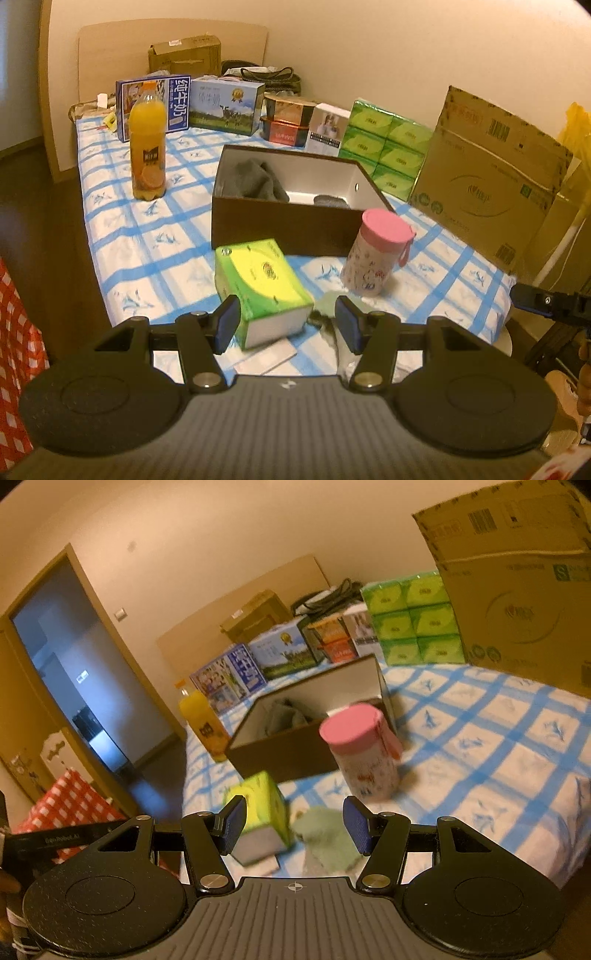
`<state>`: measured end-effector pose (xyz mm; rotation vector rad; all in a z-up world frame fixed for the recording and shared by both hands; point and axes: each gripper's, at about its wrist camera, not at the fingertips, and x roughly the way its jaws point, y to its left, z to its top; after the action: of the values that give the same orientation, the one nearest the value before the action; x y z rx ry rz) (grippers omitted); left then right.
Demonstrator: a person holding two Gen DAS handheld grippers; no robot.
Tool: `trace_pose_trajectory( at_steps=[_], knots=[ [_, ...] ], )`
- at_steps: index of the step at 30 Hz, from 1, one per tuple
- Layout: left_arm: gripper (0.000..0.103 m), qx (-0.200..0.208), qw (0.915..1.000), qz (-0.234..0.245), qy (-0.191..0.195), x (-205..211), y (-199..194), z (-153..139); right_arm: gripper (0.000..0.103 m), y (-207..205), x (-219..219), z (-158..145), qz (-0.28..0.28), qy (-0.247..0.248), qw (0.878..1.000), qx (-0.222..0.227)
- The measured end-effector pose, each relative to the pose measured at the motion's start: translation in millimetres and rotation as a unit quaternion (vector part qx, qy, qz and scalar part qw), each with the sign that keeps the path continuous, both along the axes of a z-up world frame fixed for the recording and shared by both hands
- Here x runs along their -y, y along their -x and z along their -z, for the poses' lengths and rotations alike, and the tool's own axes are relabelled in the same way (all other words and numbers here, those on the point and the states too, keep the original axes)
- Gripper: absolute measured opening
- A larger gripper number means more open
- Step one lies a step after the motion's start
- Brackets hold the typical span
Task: Organize soft objects
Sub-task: 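Move both grippers away from the box back over the items on the sheet, then grasp the black round red-centred case with the right gripper while the left reaches the white paper strip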
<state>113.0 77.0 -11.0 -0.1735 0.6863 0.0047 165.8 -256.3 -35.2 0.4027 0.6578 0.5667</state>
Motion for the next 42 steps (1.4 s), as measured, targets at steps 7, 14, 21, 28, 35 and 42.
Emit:
trace_pose_trajectory(
  at_steps=[7,14,21,28,35,42],
  knots=[
    [0.054,-0.007,0.9999,0.007,-0.012,11.4,12.8,20.3,0.058,16.1,8.9,27.7,0.013,0.040,0.999,-0.017],
    [0.054,-0.023,0.9990,0.032,-0.022,29.8,10.7,40.8,0.058,27.3,9.5,53.6,0.011,0.081,0.996,-0.032],
    [0.053,-0.043,0.9964,0.048,-0.056,39.1,6.5,65.7,0.058,28.5,-0.5,78.4,0.001,0.127,0.991,-0.044],
    [0.053,-0.067,0.9949,0.044,-0.061,33.4,-3.2,86.2,0.058,20.5,-9.7,96.4,-0.007,0.172,0.984,-0.035],
    [0.053,-0.080,0.9934,0.048,-0.067,31.0,-16.1,101.4,0.058,9.4,-14.6,107.5,-0.015,0.187,0.982,-0.034],
    [0.053,-0.086,0.9907,0.056,-0.089,25.8,-31.7,116.5,0.058,-8.8,-22.4,119.7,-0.021,0.195,0.980,-0.042]
  ],
)
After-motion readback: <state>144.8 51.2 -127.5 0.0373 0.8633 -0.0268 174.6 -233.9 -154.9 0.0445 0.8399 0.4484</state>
